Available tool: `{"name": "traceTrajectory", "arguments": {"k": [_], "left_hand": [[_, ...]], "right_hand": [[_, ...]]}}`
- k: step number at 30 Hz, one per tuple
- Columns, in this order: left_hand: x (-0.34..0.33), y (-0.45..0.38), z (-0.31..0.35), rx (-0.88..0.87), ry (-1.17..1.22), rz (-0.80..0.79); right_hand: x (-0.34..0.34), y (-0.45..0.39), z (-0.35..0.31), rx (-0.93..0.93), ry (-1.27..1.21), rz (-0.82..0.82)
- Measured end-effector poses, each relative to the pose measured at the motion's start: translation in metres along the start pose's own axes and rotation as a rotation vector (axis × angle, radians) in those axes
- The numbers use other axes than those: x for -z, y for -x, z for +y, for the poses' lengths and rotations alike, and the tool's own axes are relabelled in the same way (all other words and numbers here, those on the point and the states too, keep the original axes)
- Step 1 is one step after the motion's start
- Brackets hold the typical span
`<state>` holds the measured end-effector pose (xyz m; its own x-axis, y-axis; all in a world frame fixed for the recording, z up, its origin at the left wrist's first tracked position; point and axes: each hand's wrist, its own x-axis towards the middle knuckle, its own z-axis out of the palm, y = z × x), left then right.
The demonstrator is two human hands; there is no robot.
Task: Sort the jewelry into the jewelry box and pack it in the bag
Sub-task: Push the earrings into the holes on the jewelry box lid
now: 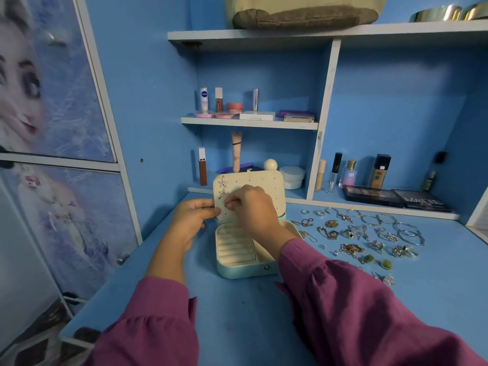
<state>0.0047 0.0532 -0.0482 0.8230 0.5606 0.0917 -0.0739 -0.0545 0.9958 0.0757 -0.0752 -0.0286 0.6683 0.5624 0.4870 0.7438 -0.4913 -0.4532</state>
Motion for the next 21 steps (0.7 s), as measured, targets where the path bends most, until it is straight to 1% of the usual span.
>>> {"name": "traceTrajectory", "arguments": {"k": [7,13,18,21], "left_hand": [[0.0,-0.001,0.0,0.003,-0.003,-0.009],[-0.001,0.001,0.003,-0.003,0.001,0.001],[-0.01,0.006,0.008,-0.084,0.024,0.026],[-0.015,0.008,0.009,-0.136,0.003,0.041]], "right_hand": [[-0.002,-0.001,-0.003,0.046,0.07,-0.015],[-0.007,0.0,-0.004,0.003,0.093,0.083],[-0.006,0.002,-0.002,0.018,0.117,0.108],[-0.005,0.003,0.0,0.02,0.135,0.09]]}}
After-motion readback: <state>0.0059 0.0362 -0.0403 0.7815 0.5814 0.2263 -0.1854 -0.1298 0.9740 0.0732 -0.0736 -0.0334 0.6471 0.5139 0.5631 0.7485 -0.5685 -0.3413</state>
